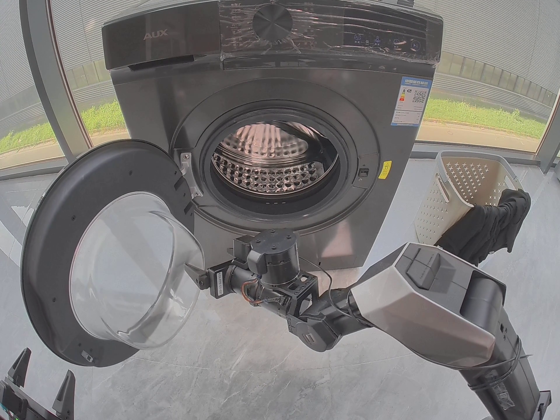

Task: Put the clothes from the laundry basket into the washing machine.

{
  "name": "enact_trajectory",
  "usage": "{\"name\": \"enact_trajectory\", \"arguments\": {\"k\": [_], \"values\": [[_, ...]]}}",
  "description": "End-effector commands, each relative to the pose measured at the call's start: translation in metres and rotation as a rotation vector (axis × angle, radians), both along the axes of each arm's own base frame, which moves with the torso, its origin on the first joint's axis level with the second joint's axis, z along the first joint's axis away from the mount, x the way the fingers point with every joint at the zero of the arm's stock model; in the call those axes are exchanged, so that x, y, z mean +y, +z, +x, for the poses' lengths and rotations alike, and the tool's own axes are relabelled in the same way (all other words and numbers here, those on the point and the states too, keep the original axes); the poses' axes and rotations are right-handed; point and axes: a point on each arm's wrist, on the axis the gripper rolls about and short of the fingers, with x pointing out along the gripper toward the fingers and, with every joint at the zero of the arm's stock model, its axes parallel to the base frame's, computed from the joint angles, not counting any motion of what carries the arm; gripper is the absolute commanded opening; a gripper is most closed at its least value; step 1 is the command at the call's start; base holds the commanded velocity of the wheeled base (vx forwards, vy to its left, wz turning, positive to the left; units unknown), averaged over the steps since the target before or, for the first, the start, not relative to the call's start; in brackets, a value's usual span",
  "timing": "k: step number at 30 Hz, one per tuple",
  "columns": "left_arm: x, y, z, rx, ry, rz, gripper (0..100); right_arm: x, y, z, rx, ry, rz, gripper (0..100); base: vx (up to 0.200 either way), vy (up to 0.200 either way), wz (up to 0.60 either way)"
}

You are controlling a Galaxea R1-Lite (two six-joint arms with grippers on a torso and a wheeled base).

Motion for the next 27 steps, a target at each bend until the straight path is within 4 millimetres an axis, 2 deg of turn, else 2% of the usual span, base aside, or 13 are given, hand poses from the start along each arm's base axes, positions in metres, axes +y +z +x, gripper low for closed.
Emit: {"name": "enact_trajectory", "arguments": {"k": [1, 6, 10, 11, 12, 14, 15, 18, 20, 21, 25, 27], "values": [[0.000, -0.004, 0.000, -0.003, 0.001, -0.001, 100, 0.007, -0.010, 0.002, 0.001, 0.005, 0.000, 100, 0.000, 0.000, 0.00], [0.000, -0.004, 0.000, -0.003, 0.001, -0.001, 100, 0.006, -0.007, 0.002, -0.001, -0.001, 0.012, 100, 0.000, 0.000, 0.00], [0.000, -0.004, 0.000, -0.003, 0.001, -0.004, 100, -0.005, 0.001, 0.006, -0.004, -0.041, 0.008, 100, 0.000, 0.000, 0.00], [0.000, -0.004, 0.000, -0.003, 0.001, -0.006, 100, -0.017, 0.025, 0.004, -0.020, -0.061, 0.026, 100, 0.000, 0.000, 0.00], [0.000, -0.004, 0.000, -0.003, 0.001, -0.006, 100, -0.029, 0.038, 0.006, -0.028, -0.081, 0.032, 100, 0.000, 0.000, 0.00], [0.000, -0.004, 0.000, -0.003, 0.001, -0.006, 100, -0.048, 0.054, 0.005, -0.038, -0.107, 0.028, 100, 0.000, 0.000, 0.00], [0.000, -0.004, 0.000, -0.003, 0.001, -0.006, 100, -0.069, 0.068, 0.003, -0.050, -0.136, 0.017, 100, 0.000, 0.000, 0.00], [0.000, -0.004, 0.000, -0.003, 0.001, -0.006, 100, -0.115, 0.089, -0.012, -0.102, -0.189, -0.009, 100, 0.000, 0.000, 0.00], [0.000, -0.004, 0.000, -0.003, 0.001, -0.004, 100, -0.144, 0.096, -0.023, -0.129, -0.229, -0.004, 100, 0.000, 0.000, 0.00], [0.000, -0.004, 0.000, -0.003, 0.001, -0.003, 100, -0.153, 0.097, -0.026, -0.133, -0.241, -0.007, 100, 0.000, 0.000, 0.00], [0.000, -0.004, 0.000, -0.003, 0.001, -0.003, 100, -0.219, 0.102, -0.058, -0.161, -0.336, -0.054, 100, 0.000, 0.000, 0.00], [0.000, -0.004, 0.000, -0.003, 0.001, -0.003, 100, -0.236, 0.103, -0.068, -0.163, -0.364, -0.064, 100, 0.000, 0.000, 0.00]]}}
